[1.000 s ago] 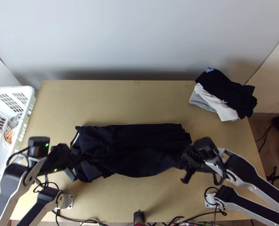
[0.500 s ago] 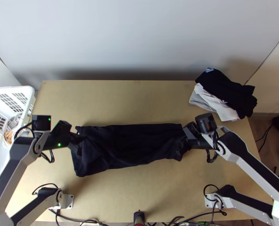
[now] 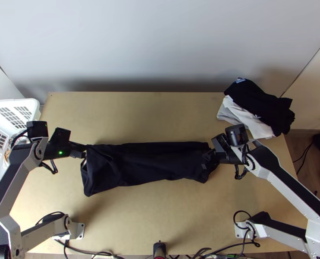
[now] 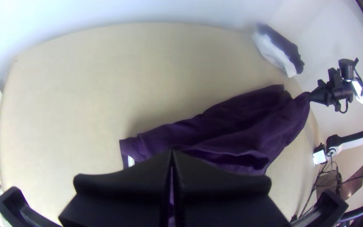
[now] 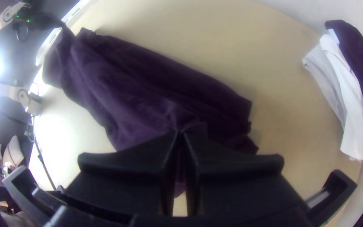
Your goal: Fold the t-shirt
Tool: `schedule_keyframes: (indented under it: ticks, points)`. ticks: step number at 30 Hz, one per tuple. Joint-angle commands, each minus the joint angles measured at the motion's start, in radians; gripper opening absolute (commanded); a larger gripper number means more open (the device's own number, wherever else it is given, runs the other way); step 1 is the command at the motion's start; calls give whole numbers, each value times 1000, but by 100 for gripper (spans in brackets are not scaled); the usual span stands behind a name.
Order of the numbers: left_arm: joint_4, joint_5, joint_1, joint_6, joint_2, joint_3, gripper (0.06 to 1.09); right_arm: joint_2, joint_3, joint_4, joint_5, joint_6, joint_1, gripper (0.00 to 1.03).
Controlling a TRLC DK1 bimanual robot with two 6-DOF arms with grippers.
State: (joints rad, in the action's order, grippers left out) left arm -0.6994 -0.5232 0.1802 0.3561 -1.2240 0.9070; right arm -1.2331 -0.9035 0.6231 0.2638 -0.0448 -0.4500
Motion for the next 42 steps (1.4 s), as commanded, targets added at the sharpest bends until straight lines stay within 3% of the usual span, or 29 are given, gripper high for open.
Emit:
schedule_keyframes:
  ticks: [1,16,22,42]
  points:
    - [15,0,47,18,-46,12,9,-20,12,-52,-44,28,13,3]
    - [29,23,8,17,-91,29,9,-109,3,-160,-69,132,17,3]
    - [40,106,-81,44,-163,30,9,-143,-3,-201,-90,137,17,3]
    - [184,160,-73,41,-425,109,9,-344,-26,-330,-143,143,57,3]
